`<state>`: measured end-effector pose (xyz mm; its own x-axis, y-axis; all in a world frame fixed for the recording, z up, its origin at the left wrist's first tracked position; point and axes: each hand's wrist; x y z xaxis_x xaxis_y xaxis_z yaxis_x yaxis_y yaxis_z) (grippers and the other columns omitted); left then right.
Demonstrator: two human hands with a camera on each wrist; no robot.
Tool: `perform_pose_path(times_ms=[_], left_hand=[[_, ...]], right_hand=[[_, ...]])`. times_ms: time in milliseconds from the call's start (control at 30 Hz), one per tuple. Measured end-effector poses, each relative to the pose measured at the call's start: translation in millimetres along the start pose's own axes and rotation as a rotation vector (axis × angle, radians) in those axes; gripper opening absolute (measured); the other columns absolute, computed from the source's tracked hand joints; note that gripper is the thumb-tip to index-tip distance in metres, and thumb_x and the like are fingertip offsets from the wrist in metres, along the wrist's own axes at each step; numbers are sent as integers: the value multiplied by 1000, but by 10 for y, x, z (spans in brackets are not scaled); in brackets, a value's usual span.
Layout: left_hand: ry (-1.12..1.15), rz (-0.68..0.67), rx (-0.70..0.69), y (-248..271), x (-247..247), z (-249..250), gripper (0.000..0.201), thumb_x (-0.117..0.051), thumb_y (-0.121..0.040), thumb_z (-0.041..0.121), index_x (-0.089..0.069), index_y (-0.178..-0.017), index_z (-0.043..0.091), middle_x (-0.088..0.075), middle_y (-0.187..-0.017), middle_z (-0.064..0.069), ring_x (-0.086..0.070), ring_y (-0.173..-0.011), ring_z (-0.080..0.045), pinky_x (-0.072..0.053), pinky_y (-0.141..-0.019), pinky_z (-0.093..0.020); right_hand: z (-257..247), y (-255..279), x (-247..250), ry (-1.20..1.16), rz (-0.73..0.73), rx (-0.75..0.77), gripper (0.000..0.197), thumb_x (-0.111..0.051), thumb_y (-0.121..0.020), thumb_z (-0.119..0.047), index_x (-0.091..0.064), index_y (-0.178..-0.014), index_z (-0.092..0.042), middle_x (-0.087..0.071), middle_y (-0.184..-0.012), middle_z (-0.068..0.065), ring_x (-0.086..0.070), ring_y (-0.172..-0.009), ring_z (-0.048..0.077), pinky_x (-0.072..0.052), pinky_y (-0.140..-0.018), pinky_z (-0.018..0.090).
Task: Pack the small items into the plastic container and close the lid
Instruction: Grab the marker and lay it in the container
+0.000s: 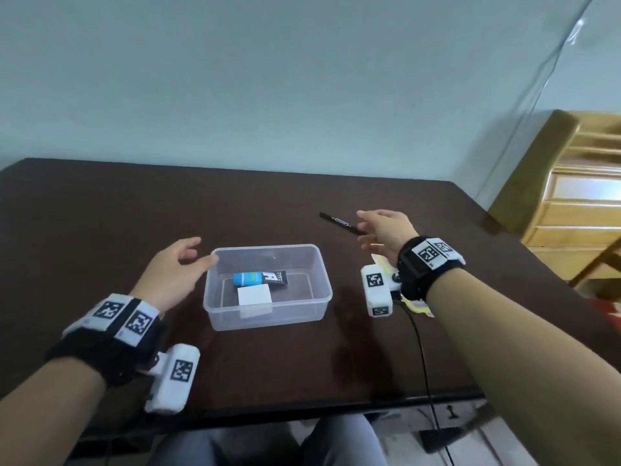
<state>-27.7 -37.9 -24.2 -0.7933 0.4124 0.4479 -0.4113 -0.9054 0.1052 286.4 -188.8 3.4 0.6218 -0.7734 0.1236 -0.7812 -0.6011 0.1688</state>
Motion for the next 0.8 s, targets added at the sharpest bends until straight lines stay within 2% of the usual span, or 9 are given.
perform_pose_path(times_ms=[100, 233, 400, 533, 600, 633, 700, 767, 800], left_hand=[[253, -39, 154, -101, -29, 89, 53, -65, -94, 28, -51, -144, 19, -58, -139, -9, -58, -120, -25, -53, -88, -42], [394, -83, 290, -189, -113, 140, 41, -63, -95, 26, -58, -135, 18, -65, -120, -3, -60, -107, -21, -46, -81, -37], [437, -35, 377, -249, -240, -29, 28, -70, -88, 23, -69, -115, 17, -71, -110, -5, -65, -103, -23, -49, -80, -39], [488, -8, 371, -226, -315, -68, 15, -70, -88, 24, -72, -102, 17, -70, -91, -4, -64, -78, -21, -49, -69, -32], [489, 41, 357, -235, -348, -65, 14, -69, -89, 24, -75, -99, 17, -71, -91, -6, -64, -80, -23, -50, -75, -34], [492, 74, 335, -254, -364, -74, 14, -68, -89, 23, -76, -99, 17, -73, -94, -7, -65, -83, -25, -51, -80, -35], [495, 134, 292, -284, -388, -84, 11, -68, -88, 21, -77, -94, 18, -75, -97, -9, -67, -88, -27, -54, -87, -37], [481, 169, 278, -345, -414, -117, 8, -69, -87, 24, -74, -81, 23, -77, -101, -8, -71, -95, -30, -56, -93, -42], [475, 172, 280, -373, -429, -135, 10, -69, -87, 25, -73, -78, 25, -77, -104, -7, -72, -100, -31, -56, -95, -45]], right_hand=[[-52, -167, 31, 105, 39, -25, 12, -69, -90, -18, -64, -92, -7, -63, -87, 11, -61, -59, 22, -55, -54, 32], [-53, -369, 32, 400, 44, 2, 32, -73, -84, -24, -71, -109, -4, -68, -78, 8, -61, -63, 23, -56, -67, 34], [-69, -530, 3, 680, 7, 11, 27, -73, -83, -26, -75, -102, -8, -73, -100, 7, -69, -92, 23, -57, -86, 33], [-25, -734, 18, 726, 5, -67, 44, -72, -84, -16, -67, -125, -3, -67, -128, 17, -58, -94, 22, -53, -95, 35], [2, -783, 1, 766, -11, -105, 46, -69, -85, -11, -63, -129, -2, -63, -133, 18, -54, -94, 21, -52, -91, 34], [24, -809, -15, 801, -20, -113, 45, -68, -86, -9, -62, -129, -1, -64, -130, 16, -53, -94, 20, -52, -84, 32], [68, -792, -79, 893, -53, -131, 40, -69, -85, -10, -65, -124, -1, -65, -113, 7, -56, -92, 19, -50, -68, 27], [156, -873, -108, 1103, -57, -124, 32, -73, -80, -23, -74, -107, -5, -73, -97, -3, -68, -82, 19, -54, -66, 25], [212, -945, -101, 1161, -33, -136, 29, -74, -74, -27, -77, -96, -8, -76, -86, -2, -71, -75, 20, -57, -67, 26]])
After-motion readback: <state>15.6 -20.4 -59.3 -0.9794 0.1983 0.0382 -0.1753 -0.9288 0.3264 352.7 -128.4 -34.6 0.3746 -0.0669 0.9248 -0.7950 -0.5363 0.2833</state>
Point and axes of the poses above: each hand's wrist, its own y-axis away from the middle knuckle, its own x-axis out of the back of the hand, z = x × y
